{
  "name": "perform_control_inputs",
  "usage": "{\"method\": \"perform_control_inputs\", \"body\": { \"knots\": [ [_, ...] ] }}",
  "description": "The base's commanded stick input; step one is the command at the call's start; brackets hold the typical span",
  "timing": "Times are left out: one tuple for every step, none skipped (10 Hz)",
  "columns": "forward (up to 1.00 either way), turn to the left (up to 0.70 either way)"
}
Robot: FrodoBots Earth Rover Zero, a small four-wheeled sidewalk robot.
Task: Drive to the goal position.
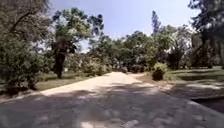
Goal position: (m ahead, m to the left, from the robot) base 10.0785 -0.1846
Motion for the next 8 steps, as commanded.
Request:
{"method": "perform_control_inputs", "body": {
  "knots": [
    [0.7,0.0],
    [0.7,0.0],
    [0.7,0.0],
    [0.7,-0.14],
    [0.7,-0.3],
    [0.7,-0.35],
    [0.7,-0.35],
    [0.7,-0.05]
  ]
}}
